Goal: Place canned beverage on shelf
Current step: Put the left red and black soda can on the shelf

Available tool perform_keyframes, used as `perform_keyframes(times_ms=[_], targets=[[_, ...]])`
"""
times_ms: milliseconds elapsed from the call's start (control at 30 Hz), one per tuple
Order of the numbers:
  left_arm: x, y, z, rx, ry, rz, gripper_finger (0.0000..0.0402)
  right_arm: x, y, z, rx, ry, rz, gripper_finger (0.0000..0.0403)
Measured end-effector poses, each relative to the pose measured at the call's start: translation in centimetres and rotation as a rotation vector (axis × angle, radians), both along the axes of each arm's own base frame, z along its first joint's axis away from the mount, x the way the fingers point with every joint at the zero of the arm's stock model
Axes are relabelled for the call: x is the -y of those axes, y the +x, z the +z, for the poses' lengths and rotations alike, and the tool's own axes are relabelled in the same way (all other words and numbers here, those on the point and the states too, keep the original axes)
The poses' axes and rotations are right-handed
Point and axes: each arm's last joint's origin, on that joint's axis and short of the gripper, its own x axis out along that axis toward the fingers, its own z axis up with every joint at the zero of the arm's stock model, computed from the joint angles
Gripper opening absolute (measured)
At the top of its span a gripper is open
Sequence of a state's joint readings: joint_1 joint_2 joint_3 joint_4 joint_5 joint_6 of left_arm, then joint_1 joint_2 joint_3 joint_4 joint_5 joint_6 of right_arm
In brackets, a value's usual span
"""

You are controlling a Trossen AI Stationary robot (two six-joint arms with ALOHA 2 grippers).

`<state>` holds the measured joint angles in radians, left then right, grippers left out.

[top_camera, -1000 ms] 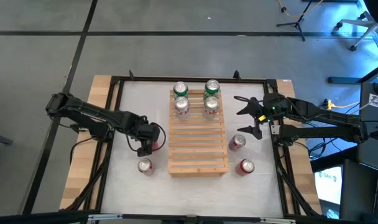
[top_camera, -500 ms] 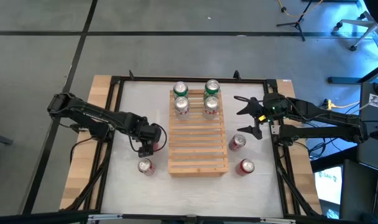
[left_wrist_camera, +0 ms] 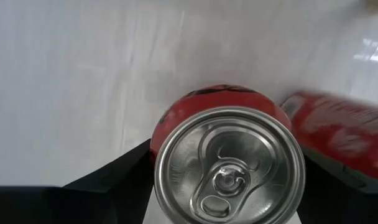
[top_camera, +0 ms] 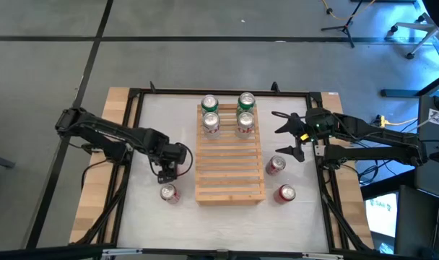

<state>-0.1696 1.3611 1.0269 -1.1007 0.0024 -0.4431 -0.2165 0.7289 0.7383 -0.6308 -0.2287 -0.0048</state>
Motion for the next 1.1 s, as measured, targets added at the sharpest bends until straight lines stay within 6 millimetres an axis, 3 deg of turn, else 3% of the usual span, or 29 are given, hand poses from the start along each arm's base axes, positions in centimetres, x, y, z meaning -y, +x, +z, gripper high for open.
perform_keyframes(times_ms=[400, 667, 900, 1100], targets=[[0.0, 0.8, 7.8, 0.133, -0.001, 0.01, 0.0287, 0.0, 0.0, 0.0, 0.0, 0.0, 0.0, 0.0383], [-0.7, 0.3, 12.6, 0.218, -0.039, 0.126, 0.0287, 0.0, 0.0, 0.0, 0.0, 0.0, 0.0, 0.0383], [-1.7, 0.1, 15.7, 0.32, -0.097, 0.194, 0.029, 0.0, 0.0, 0.0, 0.0, 0.0, 0.0, 0.0383], [-2.8, 0.7, 16.7, 0.426, -0.1, 0.245, 0.0291, 0.0, 0.0, 0.0, 0.0, 0.0, 0.0, 0.0383]])
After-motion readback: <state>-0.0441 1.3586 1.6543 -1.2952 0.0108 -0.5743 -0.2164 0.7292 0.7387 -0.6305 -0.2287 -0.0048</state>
